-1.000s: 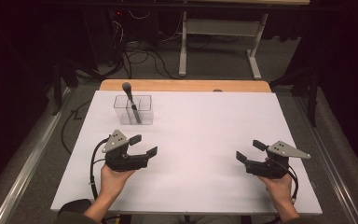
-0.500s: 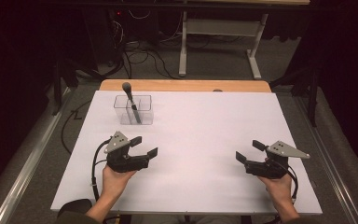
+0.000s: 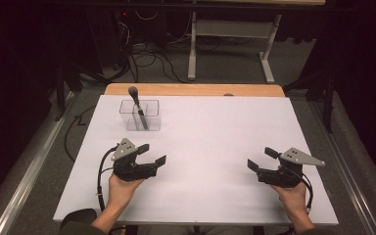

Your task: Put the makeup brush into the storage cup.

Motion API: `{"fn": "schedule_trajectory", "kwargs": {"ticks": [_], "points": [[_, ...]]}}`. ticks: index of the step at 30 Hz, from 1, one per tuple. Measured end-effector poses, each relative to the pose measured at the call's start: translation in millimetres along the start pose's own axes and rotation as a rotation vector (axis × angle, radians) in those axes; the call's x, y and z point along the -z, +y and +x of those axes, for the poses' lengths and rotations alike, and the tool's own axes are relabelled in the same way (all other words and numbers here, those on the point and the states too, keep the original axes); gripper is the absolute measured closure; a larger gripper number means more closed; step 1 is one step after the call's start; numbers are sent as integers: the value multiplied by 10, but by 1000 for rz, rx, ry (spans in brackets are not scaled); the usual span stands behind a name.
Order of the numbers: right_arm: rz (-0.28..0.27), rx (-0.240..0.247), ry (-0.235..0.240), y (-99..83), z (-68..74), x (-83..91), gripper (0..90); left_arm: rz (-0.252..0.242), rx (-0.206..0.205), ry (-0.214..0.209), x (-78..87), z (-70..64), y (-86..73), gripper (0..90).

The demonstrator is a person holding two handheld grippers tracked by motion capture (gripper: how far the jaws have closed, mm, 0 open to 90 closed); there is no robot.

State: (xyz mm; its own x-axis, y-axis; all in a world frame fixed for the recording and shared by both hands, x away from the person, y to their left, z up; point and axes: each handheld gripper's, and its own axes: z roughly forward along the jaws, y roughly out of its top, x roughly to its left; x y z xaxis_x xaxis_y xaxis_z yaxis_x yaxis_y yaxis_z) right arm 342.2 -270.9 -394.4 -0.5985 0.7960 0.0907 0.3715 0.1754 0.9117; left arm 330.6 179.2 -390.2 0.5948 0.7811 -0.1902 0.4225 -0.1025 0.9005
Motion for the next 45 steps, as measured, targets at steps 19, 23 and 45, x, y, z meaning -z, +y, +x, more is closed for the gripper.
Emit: {"fn": "schedule_trajectory", "kwargs": {"ticks": [19, 23, 45], "points": [[12, -4, 0, -5, 7, -4, 173, 16, -19, 30, -65, 24, -51, 216], [14, -4, 1, -5, 13, -3, 174, 28, -29, 43, -88, 20, -68, 215], [7, 5, 4, -2, 16, 12, 173, 14, -38, 51, -61, -4, -64, 216]]}}
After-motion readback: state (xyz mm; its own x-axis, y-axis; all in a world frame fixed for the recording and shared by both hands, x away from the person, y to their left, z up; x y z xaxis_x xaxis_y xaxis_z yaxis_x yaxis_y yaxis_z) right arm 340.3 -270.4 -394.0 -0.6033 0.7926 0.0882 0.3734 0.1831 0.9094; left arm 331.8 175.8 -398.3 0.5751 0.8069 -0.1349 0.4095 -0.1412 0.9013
